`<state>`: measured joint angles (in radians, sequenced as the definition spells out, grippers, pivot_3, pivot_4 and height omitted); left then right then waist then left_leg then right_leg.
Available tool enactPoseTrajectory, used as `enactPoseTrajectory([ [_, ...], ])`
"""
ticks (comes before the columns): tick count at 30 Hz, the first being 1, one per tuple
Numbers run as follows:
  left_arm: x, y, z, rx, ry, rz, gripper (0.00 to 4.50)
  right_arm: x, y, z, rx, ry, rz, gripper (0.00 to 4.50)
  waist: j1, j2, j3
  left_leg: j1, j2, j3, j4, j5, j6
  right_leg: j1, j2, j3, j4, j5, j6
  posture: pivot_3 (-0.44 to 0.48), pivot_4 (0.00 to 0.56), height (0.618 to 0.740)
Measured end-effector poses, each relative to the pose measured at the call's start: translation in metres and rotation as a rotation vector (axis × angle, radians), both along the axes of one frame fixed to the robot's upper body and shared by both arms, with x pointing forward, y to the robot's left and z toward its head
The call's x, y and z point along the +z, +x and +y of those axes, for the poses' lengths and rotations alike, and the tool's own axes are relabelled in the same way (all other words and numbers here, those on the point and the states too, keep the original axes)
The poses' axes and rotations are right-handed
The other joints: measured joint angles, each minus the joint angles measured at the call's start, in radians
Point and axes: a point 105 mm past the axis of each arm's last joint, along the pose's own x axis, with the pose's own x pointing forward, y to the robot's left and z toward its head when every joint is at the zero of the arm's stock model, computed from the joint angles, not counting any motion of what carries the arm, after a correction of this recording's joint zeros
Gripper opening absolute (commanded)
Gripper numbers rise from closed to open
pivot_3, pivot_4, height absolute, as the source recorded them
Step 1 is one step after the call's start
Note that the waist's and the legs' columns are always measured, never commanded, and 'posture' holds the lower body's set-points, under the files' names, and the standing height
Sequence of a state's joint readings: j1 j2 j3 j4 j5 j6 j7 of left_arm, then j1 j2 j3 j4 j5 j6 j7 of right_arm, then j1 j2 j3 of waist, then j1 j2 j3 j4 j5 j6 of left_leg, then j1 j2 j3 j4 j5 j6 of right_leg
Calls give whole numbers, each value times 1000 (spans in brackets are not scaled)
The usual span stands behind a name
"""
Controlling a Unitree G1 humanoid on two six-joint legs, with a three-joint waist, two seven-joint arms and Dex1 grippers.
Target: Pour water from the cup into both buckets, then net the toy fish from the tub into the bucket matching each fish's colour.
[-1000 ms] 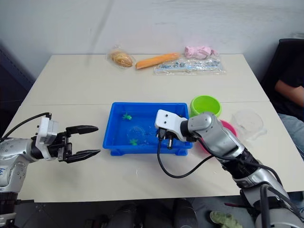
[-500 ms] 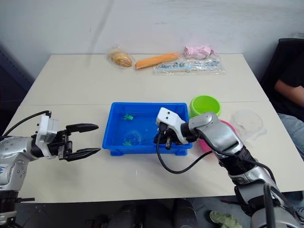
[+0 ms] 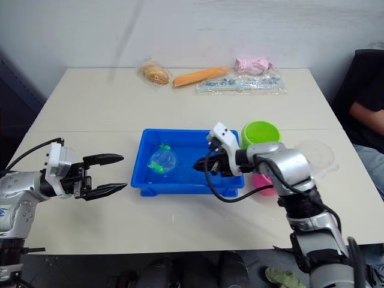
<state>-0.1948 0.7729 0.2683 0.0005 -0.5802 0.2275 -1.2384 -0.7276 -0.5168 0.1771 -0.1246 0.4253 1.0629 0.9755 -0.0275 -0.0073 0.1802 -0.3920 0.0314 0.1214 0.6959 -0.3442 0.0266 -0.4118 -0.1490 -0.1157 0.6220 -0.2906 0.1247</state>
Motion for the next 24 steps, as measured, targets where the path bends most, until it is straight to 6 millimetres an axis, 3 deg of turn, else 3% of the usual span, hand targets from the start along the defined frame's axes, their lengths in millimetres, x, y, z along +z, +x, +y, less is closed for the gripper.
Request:
enactPoseTrajectory([
  [2, 4, 2, -5, -10, -28, -17, 4432, 12, -4, -18, -33, 5, -26, 0, 0, 0, 0, 0, 0, 0, 0, 0, 0, 0, 0, 0, 0, 0, 0, 0, 150, 740],
  [6, 32, 4, -37, -63, -131, -120, 4432, 17, -27, -53, -106, 27, -30, 0, 10, 0, 0, 0, -1, -1, 0, 0, 0, 1, -1, 0, -1, 0, 0, 0, 150, 740],
  [9, 42, 7, -54, -75, -202, -121, 4432, 24, -36, -79, -207, 35, -42, 0, 19, 0, 0, 0, -1, -1, 0, 0, 0, 2, 0, 1, -1, 0, 1, 0, 150, 740],
  [15, 50, 22, -71, -24, -233, -90, 4432, 44, -45, -129, -438, 77, -88, 0, 27, 0, 0, 1, 0, 0, 0, 0, 0, 2, 1, 1, -1, 0, 0, 0, 150, 740],
  [20, 51, 24, -85, -79, -251, -81, 4432, 50, -49, -162, -583, 51, -138, 0, 29, 0, 0, 1, -1, 0, 0, 0, 1, 2, 1, 2, -2, 0, 1, 0, 150, 740],
  [24, 62, 30, -94, -96, -337, -88, 4432, 49, -40, -190, -735, -5, -200, 0, 30, 0, 0, 1, -2, 0, 1, 0, 1, 3, 1, 2, -1, 1, 1, 0, 150, 740],
])
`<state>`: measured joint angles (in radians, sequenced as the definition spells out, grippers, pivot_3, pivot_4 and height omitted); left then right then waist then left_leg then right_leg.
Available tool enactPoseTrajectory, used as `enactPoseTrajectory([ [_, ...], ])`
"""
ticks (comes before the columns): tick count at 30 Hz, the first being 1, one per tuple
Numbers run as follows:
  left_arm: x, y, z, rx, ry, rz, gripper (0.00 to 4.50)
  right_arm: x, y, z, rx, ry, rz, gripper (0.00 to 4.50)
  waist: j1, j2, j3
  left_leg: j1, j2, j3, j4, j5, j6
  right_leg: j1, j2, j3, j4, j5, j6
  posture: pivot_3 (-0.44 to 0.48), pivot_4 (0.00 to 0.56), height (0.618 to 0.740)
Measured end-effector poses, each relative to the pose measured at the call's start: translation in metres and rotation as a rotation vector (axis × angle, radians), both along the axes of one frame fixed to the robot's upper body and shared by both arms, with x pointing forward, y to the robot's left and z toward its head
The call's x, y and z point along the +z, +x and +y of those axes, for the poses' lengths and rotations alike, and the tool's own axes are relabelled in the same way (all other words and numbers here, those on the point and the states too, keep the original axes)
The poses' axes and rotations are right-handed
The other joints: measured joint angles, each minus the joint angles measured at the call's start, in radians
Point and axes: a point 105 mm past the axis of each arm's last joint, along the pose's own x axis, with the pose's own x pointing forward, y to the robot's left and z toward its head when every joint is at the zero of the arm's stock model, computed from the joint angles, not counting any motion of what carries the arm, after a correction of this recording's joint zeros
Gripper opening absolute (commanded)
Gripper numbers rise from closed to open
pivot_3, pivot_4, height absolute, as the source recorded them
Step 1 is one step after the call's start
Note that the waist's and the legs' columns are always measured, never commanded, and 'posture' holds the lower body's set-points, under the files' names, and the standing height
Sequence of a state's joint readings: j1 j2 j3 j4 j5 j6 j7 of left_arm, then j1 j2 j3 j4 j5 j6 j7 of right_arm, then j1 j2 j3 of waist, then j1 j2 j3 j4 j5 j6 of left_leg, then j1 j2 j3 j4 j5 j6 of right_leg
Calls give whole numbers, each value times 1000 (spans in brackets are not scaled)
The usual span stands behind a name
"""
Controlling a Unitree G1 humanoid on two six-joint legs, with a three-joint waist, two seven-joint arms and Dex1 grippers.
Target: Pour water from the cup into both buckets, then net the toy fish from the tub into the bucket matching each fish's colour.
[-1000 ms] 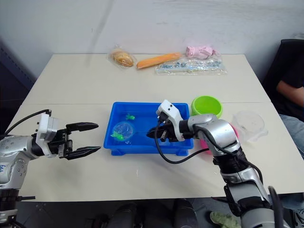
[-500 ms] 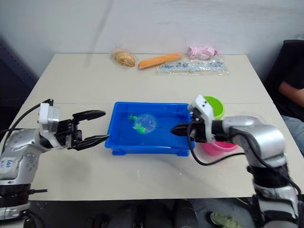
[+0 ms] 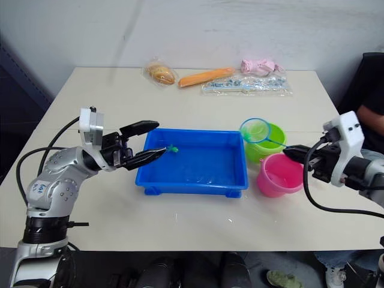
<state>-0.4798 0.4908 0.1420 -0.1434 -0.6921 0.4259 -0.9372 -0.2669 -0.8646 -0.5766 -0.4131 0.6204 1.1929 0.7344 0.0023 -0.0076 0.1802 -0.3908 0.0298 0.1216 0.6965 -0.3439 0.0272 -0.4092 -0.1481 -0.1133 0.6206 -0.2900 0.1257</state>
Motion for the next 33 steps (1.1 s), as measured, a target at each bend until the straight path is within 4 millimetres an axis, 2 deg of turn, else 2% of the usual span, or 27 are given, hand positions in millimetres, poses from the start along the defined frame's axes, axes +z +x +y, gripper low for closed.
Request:
enactPoseTrajectory([
  [1, 4, 0, -3, -8, -14, -6, 4432, -2, 4, -10, -57, -6, -2, 0, 0, 0, 0, 0, 0, 0, 0, 0, 0, 0, 0, 0, 0, 0, 0, 0, 150, 740],
  [5, 7, 0, -4, -23, -10, -18, 4432, -8, 9, -20, -119, -76, -8, 0, -4, 0, 0, 0, -1, 1, 0, 0, -1, 0, 2, 0, 0, 0, 0, 0, 150, 740],
  [11, 7, -2, -4, -43, 6, -20, 4432, -8, 19, -16, -115, -207, -93, 0, -3, 0, 0, 0, -1, 1, 0, 1, -2, 0, 2, 0, 0, 0, 0, 0, 150, 740],
  [22, 4, -4, -1, -51, 33, -15, 4432, -13, 30, -19, -10, -769, -299, 0, -2, 0, 0, 0, -1, 1, 0, 1, -2, 0, 3, 1, -1, 0, 0, 0, 150, 740],
  [28, -18, -5, 5, -20, 47, 55, 4432, -14, 26, -23, 75, -1025, -417, 0, -3, 0, 0, 1, 0, 1, 0, 2, -3, 0, 3, 1, -1, 0, 1, 0, 150, 740],
  [33, -20, -5, 5, -16, 56, 54, 4432, -13, 26, -26, 88, -1192, -505, 0, -1, 0, 0, 1, 1, 0, 0, 2, -3, 1, 3, 1, -1, 0, 0, 0, 150, 740],
])
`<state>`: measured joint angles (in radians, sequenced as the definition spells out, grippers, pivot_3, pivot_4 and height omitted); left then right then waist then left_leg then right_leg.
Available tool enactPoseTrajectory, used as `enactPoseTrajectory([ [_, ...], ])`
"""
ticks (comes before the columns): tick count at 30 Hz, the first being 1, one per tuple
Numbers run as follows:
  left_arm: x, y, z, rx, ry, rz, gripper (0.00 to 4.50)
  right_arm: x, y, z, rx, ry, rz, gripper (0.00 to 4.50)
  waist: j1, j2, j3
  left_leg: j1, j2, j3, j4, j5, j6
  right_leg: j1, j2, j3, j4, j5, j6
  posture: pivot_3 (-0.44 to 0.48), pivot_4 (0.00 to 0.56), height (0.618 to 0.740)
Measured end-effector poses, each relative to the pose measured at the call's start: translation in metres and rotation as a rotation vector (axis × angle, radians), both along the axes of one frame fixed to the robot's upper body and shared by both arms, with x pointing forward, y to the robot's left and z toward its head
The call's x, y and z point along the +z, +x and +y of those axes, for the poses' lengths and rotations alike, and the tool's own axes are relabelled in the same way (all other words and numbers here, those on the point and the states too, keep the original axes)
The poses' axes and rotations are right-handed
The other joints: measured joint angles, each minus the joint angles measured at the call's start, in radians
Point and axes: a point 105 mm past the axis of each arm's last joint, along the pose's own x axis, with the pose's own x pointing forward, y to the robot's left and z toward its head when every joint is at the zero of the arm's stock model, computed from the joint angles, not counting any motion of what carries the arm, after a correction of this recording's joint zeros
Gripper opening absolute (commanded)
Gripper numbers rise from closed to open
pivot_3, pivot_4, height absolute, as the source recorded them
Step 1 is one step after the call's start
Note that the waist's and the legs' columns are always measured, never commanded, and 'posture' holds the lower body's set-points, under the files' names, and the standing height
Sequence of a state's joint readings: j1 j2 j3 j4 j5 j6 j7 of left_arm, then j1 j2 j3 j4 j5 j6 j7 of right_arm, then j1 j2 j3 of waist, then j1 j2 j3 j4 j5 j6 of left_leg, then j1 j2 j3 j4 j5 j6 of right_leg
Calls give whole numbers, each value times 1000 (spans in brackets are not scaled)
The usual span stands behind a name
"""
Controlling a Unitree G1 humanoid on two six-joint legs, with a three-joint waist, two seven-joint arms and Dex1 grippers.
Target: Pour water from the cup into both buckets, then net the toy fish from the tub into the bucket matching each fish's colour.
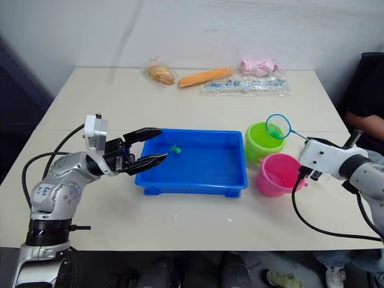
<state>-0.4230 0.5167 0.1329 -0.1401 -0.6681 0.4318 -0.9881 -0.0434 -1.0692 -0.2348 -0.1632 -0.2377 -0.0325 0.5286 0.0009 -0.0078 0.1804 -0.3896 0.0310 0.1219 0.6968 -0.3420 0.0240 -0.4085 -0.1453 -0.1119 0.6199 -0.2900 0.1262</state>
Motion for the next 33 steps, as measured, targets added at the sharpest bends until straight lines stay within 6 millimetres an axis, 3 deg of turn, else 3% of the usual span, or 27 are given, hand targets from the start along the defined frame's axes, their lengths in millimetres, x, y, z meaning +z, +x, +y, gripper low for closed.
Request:
enactPoseTrajectory([
  [12, 1, 1, 0, 7, -5, -19, 4432, -5, -5, 4, 96, -228, -220, 0, -3, 0, 0, 1, 0, 0, 0, 0, -1, 0, 0, 1, 0, 0, 0, 0, 150, 740],
  [21, -3, 3, -3, 9, -20, -9, 4432, -8, -7, 9, 139, -218, -245, 0, -2, 0, 0, 1, 0, 0, 0, 1, 0, 0, 0, 1, 0, 0, 0, 0, 150, 740],
  [27, -5, 5, -1, 22, -15, -2, 4432, -8, -8, 1, 121, -239, -267, 0, -3, 0, 0, 1, 1, 0, 0, 1, 0, 1, 0, 1, 0, 0, 0, 0, 150, 740],
  [30, -5, 5, -2, 23, -14, -2, 4432, -16, -6, -12, 78, -226, -236, 0, -2, 0, 0, 1, 1, 0, 0, 1, 0, 1, 0, 1, 0, 0, 0, 0, 150, 740],
  [33, -5, 6, -2, 22, -13, -2, 4432, -18, -7, -10, 95, -213, -223, 0, -3, 0, 0, 1, 1, 0, 0, 1, 0, 1, 0, 1, 0, 0, 0, 0, 150, 740],
])
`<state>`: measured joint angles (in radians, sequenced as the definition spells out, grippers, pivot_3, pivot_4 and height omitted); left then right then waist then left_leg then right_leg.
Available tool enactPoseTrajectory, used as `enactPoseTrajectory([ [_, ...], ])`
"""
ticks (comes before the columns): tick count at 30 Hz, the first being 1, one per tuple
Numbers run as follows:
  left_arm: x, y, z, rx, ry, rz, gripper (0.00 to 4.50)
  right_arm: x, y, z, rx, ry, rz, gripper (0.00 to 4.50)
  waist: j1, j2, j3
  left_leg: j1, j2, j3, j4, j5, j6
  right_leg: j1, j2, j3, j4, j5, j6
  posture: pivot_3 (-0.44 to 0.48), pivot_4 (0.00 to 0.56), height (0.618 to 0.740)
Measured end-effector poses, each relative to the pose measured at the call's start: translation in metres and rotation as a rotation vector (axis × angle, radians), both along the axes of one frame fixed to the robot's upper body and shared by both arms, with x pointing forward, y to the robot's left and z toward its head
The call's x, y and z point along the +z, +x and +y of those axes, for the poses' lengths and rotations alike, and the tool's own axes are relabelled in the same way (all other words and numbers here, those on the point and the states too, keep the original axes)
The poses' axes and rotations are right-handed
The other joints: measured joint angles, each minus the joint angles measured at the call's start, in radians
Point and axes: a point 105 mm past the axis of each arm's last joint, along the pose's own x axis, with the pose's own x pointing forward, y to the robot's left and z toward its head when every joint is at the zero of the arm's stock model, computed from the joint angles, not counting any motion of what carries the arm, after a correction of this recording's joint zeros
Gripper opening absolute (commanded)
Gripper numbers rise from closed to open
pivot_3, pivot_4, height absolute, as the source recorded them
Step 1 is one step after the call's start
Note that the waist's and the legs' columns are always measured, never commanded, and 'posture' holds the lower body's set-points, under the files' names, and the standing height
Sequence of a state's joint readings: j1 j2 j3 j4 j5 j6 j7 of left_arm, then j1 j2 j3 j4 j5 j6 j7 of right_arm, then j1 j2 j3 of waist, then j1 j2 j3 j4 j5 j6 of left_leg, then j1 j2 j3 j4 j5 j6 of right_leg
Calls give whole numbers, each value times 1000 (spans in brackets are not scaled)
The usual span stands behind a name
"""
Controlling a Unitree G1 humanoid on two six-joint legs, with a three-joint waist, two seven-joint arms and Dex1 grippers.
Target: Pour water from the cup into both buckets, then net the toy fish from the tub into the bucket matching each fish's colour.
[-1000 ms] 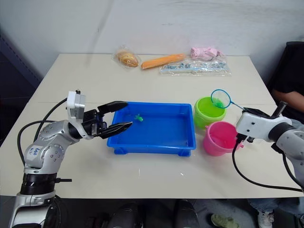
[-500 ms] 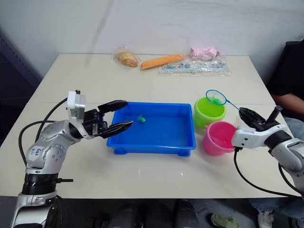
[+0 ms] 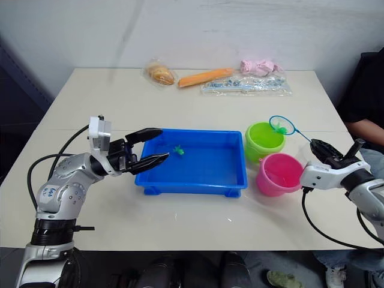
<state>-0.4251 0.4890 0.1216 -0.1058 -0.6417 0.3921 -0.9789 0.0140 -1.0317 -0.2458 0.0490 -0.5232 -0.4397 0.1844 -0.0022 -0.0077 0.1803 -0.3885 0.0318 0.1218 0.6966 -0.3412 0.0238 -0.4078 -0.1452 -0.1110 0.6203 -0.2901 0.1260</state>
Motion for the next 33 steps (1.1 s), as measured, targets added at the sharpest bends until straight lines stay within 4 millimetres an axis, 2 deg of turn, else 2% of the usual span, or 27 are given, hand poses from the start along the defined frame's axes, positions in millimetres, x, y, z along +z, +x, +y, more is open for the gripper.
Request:
enactPoseTrajectory([
  [9, 1, 1, -1, -1, -1, -1, 4432, -3, 1, 4, 2, -8, -13, 0, 0, 0, 0, 0, 0, 0, 0, 0, 0, 0, 0, 0, 0, 0, 0, 0, 150, 740],
  [13, 1, 0, -1, -1, -1, -1, 4432, -14, 1, 13, 49, -14, 32, 0, 0, 0, 0, 0, 0, 0, 0, 0, 0, 0, 0, 0, 0, 0, 0, 0, 150, 740],
  [17, 0, 0, -1, -1, -1, -1, 4432, -1, 7, 6, 18, -9, -28, 0, -1, 0, 0, 0, 0, 0, 0, 0, 0, 0, 0, 0, 0, 0, 0, 0, 150, 740],
  [21, 0, 0, -1, 1, -3, 1, 4432, -10, 5, 9, 28, -29, 0, 0, 1, 0, 0, 0, 0, 0, 0, 0, 0, 0, 0, 0, 1, 0, 0, 0, 150, 740],
  [28, 0, 0, -2, 4, -7, 1, 4432, -11, 7, 8, 17, -21, -5, 0, -1, 0, 0, 1, 0, 0, 1, 1, 0, 0, 0, 1, 1, 0, 0, 0, 150, 740],
  [31, 0, 1, -2, 9, -8, 0, 4432, -5, 11, 5, 5, -16, -22, 0, -2, 0, 0, 1, 0, 0, 1, 1, 0, 0, 0, 1, 0, 0, 0, 0, 150, 740],
  [33, 0, 1, -2, 9, -8, -1, 4432, -7, 9, 13, 45, -25, -8, 0, -1, 0, 0, 1, 0, 0, 1, 1, 0, 0, 0, 0, 1, 0, 0, 0, 150, 740],
])
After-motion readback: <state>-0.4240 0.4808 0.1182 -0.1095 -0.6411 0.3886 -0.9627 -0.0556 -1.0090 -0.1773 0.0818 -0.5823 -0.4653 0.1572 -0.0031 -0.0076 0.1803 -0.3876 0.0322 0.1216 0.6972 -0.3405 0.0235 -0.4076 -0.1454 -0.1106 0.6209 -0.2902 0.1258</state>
